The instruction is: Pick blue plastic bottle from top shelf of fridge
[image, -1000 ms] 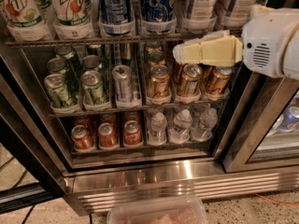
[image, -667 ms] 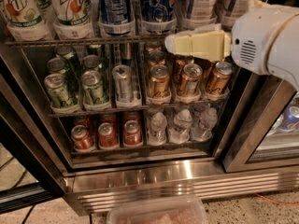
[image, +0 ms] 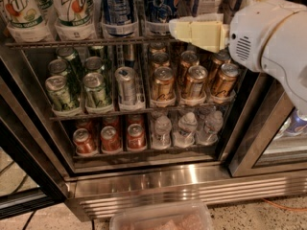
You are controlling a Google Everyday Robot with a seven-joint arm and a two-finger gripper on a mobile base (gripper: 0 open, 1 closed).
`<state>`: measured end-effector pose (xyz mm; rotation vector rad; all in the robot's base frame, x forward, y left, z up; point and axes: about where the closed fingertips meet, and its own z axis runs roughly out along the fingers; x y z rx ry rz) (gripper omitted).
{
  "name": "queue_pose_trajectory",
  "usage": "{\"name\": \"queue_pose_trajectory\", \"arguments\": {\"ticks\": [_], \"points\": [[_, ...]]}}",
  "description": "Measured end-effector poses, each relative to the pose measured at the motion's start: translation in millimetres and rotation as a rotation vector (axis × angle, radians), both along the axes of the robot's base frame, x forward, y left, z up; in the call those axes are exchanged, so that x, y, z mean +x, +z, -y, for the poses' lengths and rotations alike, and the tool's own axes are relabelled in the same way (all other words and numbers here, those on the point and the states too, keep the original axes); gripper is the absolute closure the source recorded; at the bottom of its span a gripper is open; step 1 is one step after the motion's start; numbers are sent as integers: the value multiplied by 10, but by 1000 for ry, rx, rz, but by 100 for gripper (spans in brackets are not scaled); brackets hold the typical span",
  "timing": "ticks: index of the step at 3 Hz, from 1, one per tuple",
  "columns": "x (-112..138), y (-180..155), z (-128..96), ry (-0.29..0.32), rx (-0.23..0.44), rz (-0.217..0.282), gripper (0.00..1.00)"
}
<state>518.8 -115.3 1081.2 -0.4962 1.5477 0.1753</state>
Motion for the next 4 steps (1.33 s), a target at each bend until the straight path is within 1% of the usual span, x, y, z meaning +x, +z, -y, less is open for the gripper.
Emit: {"name": "queue_pose_trajectory", "arguments": {"ticks": [1,2,3,4], "points": [[27,2,0,-25,-1,26,20],[46,-35,9,-46,-7,40,21],[63,-88,10,-70,-15,49,32],[78,-120,3,-87,-25,61,35]]}}
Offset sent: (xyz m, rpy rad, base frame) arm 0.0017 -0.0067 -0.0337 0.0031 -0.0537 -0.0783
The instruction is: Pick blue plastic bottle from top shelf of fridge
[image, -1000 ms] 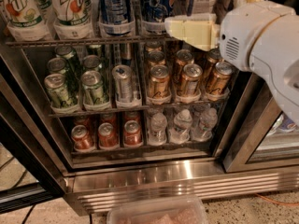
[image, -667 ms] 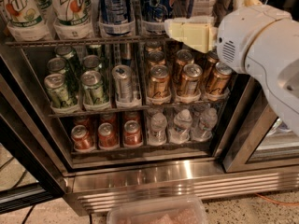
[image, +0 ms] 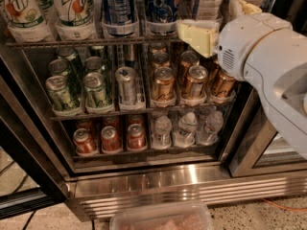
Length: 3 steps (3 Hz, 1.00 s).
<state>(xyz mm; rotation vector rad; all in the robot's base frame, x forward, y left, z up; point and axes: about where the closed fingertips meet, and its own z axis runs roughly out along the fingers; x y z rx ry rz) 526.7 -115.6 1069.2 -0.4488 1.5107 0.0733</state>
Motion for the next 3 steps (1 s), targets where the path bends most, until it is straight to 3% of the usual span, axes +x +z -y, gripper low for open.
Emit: {"name": "queue_pose_trajectory", "arguments": {"ticks": [3], "points": [[193,-37,9,-35,-13,49,38]]}}
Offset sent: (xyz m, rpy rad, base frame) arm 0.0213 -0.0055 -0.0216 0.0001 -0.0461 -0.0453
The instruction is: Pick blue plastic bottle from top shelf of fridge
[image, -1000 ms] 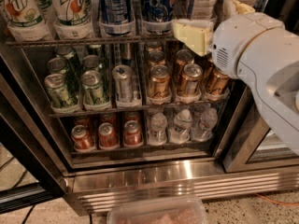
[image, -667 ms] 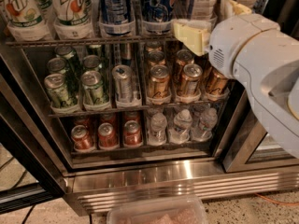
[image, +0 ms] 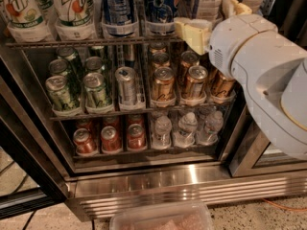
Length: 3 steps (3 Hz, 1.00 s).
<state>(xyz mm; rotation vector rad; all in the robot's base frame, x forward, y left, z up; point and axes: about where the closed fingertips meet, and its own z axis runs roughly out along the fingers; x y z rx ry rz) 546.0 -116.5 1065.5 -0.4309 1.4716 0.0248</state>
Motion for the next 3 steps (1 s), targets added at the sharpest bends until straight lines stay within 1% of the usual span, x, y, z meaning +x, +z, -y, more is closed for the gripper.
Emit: {"name": "queue_pose_trajectory", "arguments": {"ticks": [1,3], "points": [[57,16,22,-14,0,18,43],[143,63,41,-38,-1,48,46]]}}
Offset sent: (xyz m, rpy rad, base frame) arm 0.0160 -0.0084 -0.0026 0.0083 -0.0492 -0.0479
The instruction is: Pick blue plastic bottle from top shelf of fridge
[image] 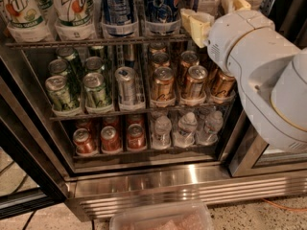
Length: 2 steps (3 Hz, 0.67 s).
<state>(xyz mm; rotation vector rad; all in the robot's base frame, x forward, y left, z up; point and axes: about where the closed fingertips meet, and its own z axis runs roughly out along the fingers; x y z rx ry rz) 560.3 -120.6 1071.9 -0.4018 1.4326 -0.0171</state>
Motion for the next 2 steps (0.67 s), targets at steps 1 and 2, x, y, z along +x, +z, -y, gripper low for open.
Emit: {"name": "queue_pose_trajectory", "arguments": {"ticks": [1,2], "points": [[46,12,11,-14,-3,8,45],[98,-9,39,-32,-9,8,40]]}}
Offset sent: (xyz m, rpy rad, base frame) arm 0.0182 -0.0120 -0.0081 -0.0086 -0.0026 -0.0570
